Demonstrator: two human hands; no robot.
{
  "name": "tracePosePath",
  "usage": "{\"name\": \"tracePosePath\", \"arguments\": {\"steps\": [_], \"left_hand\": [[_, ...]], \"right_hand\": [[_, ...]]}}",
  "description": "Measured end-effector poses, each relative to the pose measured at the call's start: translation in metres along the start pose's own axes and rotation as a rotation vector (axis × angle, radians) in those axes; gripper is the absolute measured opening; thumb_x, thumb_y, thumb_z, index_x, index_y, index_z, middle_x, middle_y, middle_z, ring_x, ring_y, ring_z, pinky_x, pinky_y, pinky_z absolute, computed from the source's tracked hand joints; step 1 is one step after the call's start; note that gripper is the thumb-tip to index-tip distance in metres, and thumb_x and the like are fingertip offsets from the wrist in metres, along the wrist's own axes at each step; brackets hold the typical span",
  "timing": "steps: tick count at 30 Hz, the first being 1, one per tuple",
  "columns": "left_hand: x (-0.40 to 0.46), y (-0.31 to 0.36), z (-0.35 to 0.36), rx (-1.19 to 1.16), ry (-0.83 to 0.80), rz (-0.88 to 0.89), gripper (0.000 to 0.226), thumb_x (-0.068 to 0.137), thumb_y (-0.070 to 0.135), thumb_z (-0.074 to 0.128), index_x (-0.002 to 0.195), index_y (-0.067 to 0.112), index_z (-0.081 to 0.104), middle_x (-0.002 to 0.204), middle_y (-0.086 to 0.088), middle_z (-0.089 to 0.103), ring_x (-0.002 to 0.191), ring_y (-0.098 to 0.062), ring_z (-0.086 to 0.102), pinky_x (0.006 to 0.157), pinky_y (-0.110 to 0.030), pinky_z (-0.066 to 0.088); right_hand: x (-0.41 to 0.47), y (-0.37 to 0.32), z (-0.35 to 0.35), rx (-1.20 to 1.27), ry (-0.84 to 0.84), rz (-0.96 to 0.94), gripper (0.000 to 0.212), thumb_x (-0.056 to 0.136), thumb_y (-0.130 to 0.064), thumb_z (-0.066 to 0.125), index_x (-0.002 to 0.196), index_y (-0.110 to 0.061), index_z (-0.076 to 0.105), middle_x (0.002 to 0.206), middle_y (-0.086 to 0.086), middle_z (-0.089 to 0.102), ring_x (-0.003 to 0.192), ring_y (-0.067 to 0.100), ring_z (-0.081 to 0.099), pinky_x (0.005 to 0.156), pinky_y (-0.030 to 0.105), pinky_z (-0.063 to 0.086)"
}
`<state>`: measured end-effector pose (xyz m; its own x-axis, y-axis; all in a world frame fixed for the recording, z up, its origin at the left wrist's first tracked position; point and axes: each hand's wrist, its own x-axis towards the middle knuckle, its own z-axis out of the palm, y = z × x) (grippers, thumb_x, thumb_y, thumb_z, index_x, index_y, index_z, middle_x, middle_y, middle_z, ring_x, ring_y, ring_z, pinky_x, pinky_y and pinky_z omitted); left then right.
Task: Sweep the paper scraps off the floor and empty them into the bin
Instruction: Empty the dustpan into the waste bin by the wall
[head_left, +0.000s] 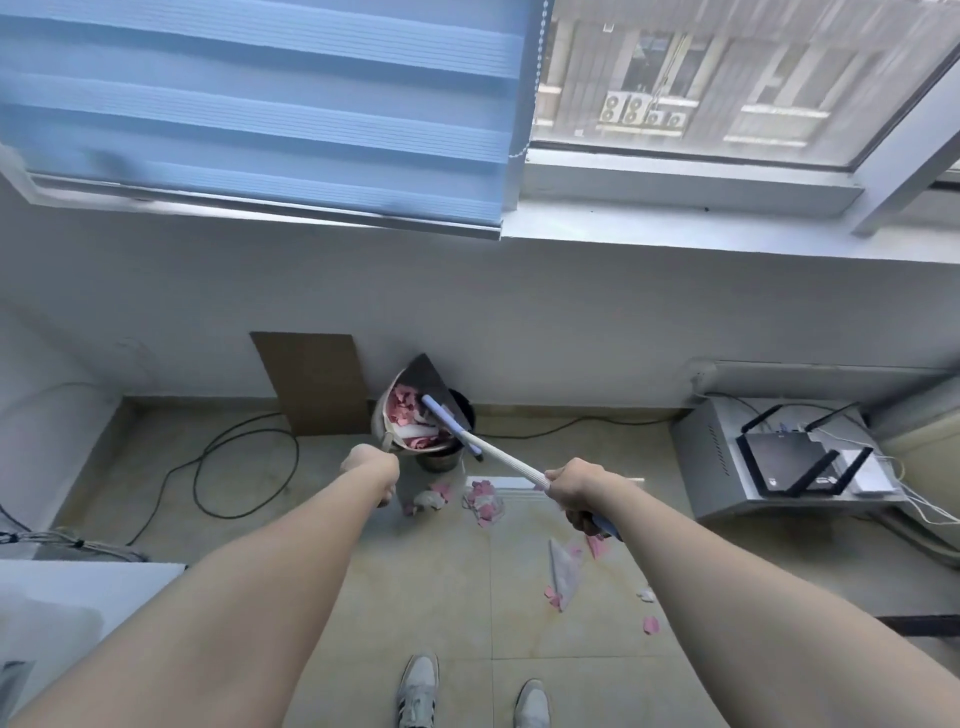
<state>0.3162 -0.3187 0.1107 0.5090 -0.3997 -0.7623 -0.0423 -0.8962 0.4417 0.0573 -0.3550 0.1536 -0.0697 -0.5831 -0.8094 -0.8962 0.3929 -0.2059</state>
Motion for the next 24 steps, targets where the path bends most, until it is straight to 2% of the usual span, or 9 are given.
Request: {"name": "tracePosePath", "arguments": {"steps": [3,6,8,11,14,18,22,24], "left_hand": [[0.023,0.007,-0.019,-0.257,-0.198,-0.159,0.023,0.095,0.008,0.030,0.075,0.010,0.041,0.056,-0.001,0.028,0.026,-0.008,0.023,0.036,-0.006,0.024],[0.028,0.014,-0.038,-0.418,-0.452,-0.306,0.017,0.093,0.007,0.033,0.078,0.006,0.040,0.060,-0.005,0.039,0.024,-0.014,0.036,0.030,-0.011,0.036],[0.028,0.013,-0.042,-0.568,-0.552,-0.322,0.017,0.092,0.004,0.034,0.076,0.007,0.041,0.054,-0.008,0.041,0.024,-0.012,0.037,0.027,-0.011,0.033],[0.029,0.009,-0.033,-0.788,-0.577,-0.294,0.032,0.099,0.006,0.032,0.068,0.015,0.034,0.037,0.000,0.029,0.020,-0.009,0.026,0.022,-0.012,0.020],[0.029,0.004,-0.015,-0.807,-0.572,-0.280,0.035,0.103,0.012,0.028,0.069,0.014,0.033,0.034,0.000,0.027,0.019,-0.008,0.024,0.021,-0.013,0.018],[0.023,0.005,0.005,-0.769,-0.558,-0.231,0.036,0.097,0.001,0.016,0.070,0.014,0.035,0.037,0.002,0.025,0.020,-0.007,0.022,0.021,-0.013,0.017],[0.016,0.006,0.020,-0.756,-0.521,-0.228,0.036,0.096,0.000,0.012,0.073,0.016,0.035,0.059,0.004,0.021,0.020,-0.007,0.022,0.023,-0.010,0.017],[0.010,0.006,0.025,-0.759,-0.511,-0.205,0.037,0.095,-0.002,0.011,0.075,0.015,0.036,0.052,0.003,0.024,0.020,-0.007,0.022,0.024,-0.009,0.017]], "right_hand": [[0.003,-0.010,0.016,0.016,0.007,0.011,0.044,0.097,-0.027,0.035,0.132,-0.016,0.057,0.065,0.011,0.054,0.037,0.017,0.040,0.042,0.018,0.036],[-0.001,-0.015,0.023,0.043,0.010,0.012,0.045,0.094,-0.019,0.031,0.131,-0.019,0.057,0.063,0.009,0.051,0.028,0.015,0.035,0.040,0.016,0.035],[-0.003,-0.015,0.027,0.040,0.004,0.011,0.042,0.094,-0.014,0.030,0.126,-0.019,0.057,0.063,0.008,0.048,0.023,0.013,0.032,0.039,0.015,0.033],[-0.002,-0.011,0.036,0.048,0.016,0.016,0.042,0.097,-0.015,0.030,0.131,-0.017,0.054,0.064,0.011,0.050,0.031,0.016,0.038,0.040,0.017,0.034],[-0.001,-0.004,0.043,0.045,0.017,0.005,0.055,0.091,-0.010,0.027,0.137,-0.024,0.053,0.066,0.011,0.051,0.034,0.017,0.040,0.042,0.021,0.035],[-0.001,0.002,0.043,0.052,0.039,0.009,0.053,0.092,-0.010,0.028,0.136,-0.025,0.054,0.066,0.011,0.051,0.025,0.015,0.036,0.039,0.019,0.035],[-0.005,0.008,0.039,0.076,0.059,0.013,0.055,0.093,-0.010,0.029,0.138,-0.030,0.053,0.066,0.011,0.051,0.022,0.014,0.036,0.037,0.017,0.035],[-0.006,0.012,0.038,0.084,0.063,0.008,0.055,0.092,-0.009,0.028,0.137,-0.030,0.053,0.065,0.011,0.052,0.022,0.015,0.037,0.036,0.017,0.036]]}}
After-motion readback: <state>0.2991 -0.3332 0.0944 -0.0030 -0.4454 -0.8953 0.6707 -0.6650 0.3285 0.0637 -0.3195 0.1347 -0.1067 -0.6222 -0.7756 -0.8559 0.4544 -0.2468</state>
